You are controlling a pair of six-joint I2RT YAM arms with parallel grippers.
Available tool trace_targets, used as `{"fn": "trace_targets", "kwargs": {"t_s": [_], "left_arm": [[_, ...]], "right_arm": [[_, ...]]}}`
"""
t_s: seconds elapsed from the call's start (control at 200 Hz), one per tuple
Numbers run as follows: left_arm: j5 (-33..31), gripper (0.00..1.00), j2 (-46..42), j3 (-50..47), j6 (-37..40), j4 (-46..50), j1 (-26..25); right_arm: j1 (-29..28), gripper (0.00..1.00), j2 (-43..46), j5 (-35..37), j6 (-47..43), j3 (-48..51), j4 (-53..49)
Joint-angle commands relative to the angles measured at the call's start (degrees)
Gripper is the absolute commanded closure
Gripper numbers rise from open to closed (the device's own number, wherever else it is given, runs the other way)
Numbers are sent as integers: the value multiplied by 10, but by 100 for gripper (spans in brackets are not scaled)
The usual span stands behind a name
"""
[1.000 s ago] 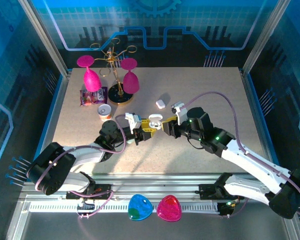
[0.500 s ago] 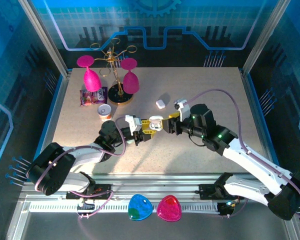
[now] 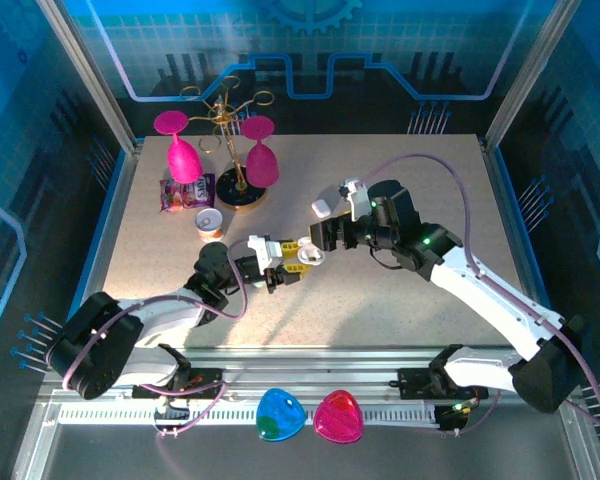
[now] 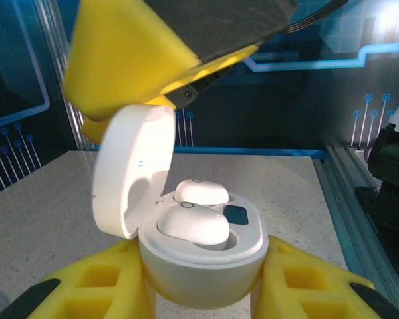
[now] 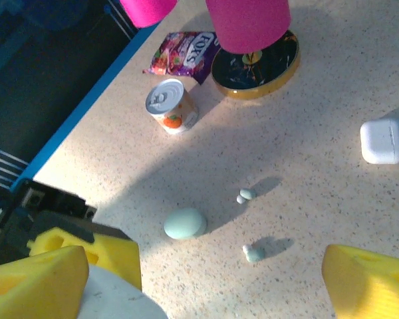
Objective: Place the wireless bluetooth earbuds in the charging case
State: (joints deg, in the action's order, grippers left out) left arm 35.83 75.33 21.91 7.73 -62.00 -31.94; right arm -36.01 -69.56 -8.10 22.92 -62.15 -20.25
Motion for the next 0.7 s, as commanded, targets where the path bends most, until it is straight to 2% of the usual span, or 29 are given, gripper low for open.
{"fn": "trace_targets", "kwargs": {"t_s": [0.0, 0.255, 0.355, 0.56, 0.695], "left_arm": [[-1, 77, -15, 0, 11, 0, -1], [-29, 77, -12, 14, -36, 0, -1], [-23, 77, -8, 18, -41, -5, -1], [-19, 77, -4, 17, -67, -51, -1], [-34, 77, 9, 21, -78, -90, -1]], "right_arm": [[4, 6, 14, -22, -14, -3, -42], [4, 5, 55, -45, -45, 23, -66], [6, 5, 79, -63, -29, 42, -32], [39, 9, 69, -229, 122, 108, 132], [40, 11, 49, -279, 244, 163, 269]]}}
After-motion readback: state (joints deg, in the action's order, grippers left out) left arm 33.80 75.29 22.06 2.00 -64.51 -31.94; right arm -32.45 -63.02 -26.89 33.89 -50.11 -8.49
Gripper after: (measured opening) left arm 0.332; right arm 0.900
